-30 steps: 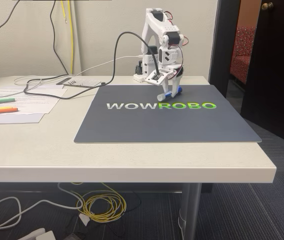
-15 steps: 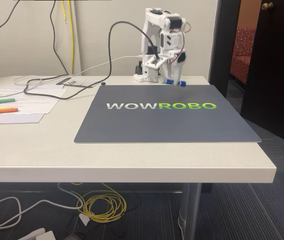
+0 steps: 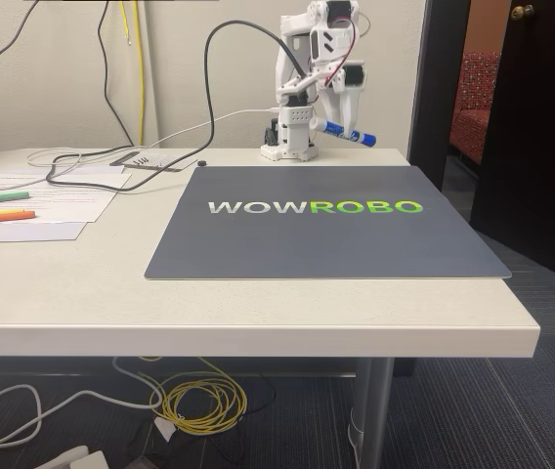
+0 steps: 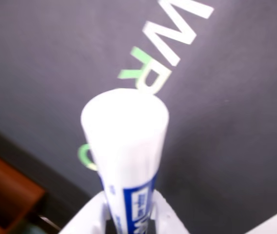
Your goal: Pick up the blue marker.
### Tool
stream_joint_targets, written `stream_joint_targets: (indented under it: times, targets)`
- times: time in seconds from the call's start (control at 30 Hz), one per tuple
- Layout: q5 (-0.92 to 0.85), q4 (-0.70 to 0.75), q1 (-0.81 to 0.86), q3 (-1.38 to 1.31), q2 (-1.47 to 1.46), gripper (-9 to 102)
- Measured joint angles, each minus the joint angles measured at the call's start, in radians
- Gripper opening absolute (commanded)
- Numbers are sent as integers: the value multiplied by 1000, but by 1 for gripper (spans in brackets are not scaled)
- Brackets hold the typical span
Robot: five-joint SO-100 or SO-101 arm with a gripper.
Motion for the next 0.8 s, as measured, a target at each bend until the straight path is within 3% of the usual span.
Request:
stream_joint_targets:
  times: [0.4,0.8]
  targets:
    - [236,-124,106,15,207,5]
    - [261,-333,152,328,503,5]
